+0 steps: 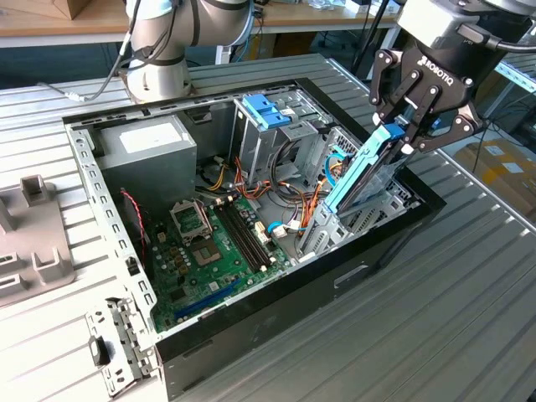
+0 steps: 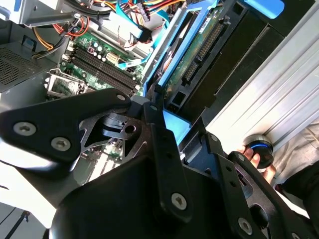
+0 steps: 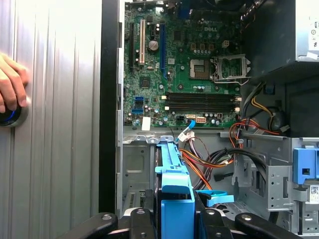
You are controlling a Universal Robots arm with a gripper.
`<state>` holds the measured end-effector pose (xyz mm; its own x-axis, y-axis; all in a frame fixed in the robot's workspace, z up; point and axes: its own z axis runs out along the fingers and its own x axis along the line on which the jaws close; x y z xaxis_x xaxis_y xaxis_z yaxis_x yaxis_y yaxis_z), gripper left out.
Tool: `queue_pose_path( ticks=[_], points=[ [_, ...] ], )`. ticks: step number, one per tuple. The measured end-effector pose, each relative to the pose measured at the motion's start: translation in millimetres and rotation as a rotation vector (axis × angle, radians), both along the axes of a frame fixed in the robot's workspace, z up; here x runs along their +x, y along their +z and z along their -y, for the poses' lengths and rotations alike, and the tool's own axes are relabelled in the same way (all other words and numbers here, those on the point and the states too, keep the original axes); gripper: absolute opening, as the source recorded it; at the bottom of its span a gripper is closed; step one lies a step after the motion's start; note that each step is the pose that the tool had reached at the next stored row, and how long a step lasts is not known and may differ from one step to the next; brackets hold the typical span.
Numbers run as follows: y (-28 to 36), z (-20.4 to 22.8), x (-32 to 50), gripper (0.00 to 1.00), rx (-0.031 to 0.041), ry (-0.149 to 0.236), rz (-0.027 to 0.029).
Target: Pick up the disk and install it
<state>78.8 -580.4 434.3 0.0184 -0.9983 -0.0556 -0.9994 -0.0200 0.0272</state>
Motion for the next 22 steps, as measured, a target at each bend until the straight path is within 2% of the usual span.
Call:
queue_pose_path(
  ticks=[22],
  points=[
    [-11.2, 0.0, 0.0, 0.37, 0.0001, 0.0, 0.0]
  ],
)
